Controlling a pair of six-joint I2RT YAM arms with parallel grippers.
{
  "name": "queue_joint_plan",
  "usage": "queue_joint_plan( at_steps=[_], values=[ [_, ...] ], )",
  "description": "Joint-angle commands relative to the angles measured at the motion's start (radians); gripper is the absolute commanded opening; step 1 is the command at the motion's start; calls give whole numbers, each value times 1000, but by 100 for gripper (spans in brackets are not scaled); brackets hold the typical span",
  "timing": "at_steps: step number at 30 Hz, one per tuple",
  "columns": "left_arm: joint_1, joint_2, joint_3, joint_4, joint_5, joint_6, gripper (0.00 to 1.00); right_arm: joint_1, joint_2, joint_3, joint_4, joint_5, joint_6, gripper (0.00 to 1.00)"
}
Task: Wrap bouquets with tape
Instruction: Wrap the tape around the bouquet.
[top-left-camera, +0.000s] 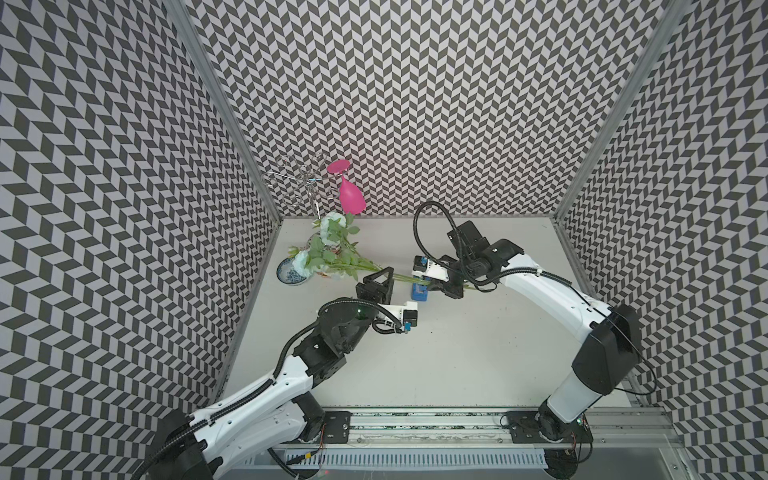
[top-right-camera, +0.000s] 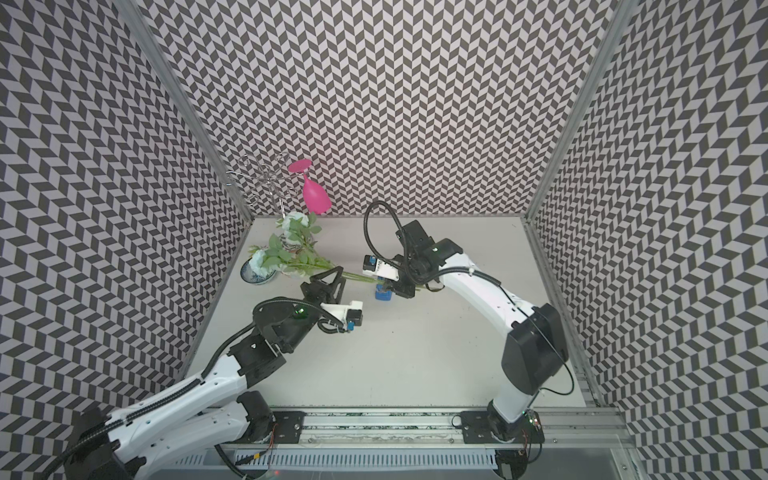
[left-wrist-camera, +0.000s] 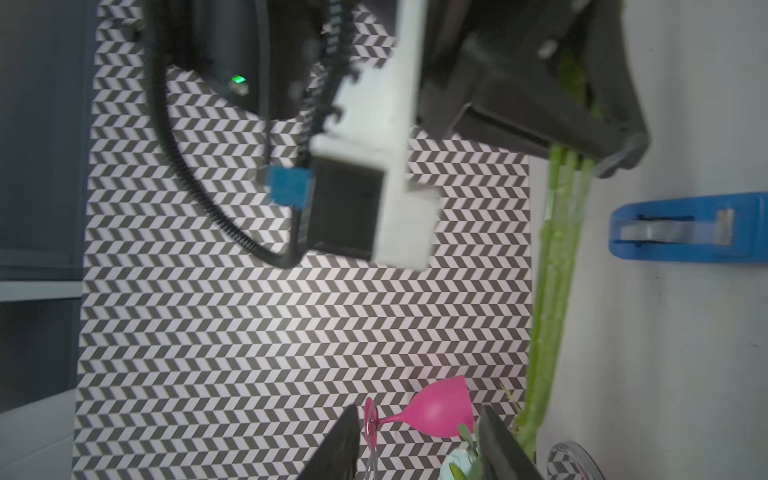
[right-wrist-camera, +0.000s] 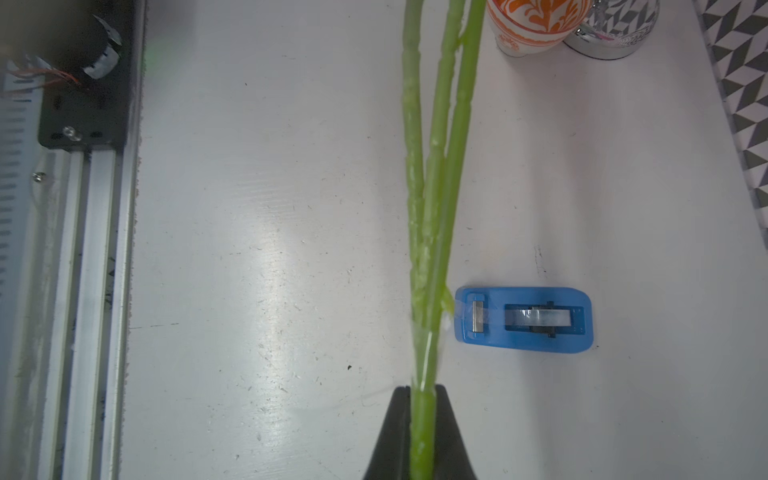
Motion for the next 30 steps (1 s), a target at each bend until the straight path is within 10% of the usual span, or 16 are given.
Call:
queue_joint_plan(
  at_steps=[1, 16, 21, 30],
  values=[
    [-3, -59, 92, -157, 130, -205, 51, 9, -145, -106, 316, 1, -58, 0],
    [30, 90, 446, -607, 475, -456, 59, 228, -447, -588, 1072, 617, -447, 0],
    [137, 142, 468, -716, 656, -492, 59, 286, -515, -766, 1372, 682, -585, 0],
    [153, 184, 400, -702, 601, -473, 66, 376, -551, -859, 1493, 751, -650, 0]
  ],
)
